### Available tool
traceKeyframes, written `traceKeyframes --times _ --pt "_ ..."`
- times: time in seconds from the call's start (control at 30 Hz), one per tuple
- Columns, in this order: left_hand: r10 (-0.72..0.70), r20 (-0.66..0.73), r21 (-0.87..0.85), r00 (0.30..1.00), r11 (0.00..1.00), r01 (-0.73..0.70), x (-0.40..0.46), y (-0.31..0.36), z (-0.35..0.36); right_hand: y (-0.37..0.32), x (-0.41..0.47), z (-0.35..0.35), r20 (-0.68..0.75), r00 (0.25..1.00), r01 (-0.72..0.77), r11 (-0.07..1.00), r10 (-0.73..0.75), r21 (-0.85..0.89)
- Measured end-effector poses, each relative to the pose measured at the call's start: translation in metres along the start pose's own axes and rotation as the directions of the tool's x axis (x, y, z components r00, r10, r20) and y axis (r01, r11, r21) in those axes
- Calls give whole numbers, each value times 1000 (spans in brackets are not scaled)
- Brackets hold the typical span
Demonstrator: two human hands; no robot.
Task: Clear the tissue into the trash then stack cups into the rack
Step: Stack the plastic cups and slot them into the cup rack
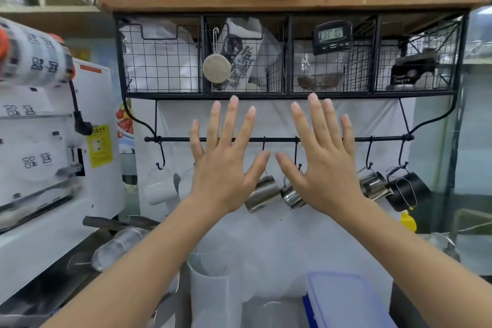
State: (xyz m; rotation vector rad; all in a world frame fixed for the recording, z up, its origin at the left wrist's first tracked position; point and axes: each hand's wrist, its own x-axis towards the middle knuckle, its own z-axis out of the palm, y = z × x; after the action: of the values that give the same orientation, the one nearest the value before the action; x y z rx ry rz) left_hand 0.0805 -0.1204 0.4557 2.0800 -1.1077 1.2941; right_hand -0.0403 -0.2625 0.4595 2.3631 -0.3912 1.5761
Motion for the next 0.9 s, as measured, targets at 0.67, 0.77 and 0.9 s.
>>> traceKeyframes --times 0.67,0.77,0.9 --pt "-22 190 -145 982 988 50 -111 -10 55 -35 -131 55 265 959 -160 966 103 204" --pt "-25 273 -167 962 983 73 -141 -8 68 -32 -168 64 386 916 -207 954 111 218" --pt "-31 391 -188 920 976 113 -181 -1 85 -21 -220 74 527 842 -270 937 119 221"
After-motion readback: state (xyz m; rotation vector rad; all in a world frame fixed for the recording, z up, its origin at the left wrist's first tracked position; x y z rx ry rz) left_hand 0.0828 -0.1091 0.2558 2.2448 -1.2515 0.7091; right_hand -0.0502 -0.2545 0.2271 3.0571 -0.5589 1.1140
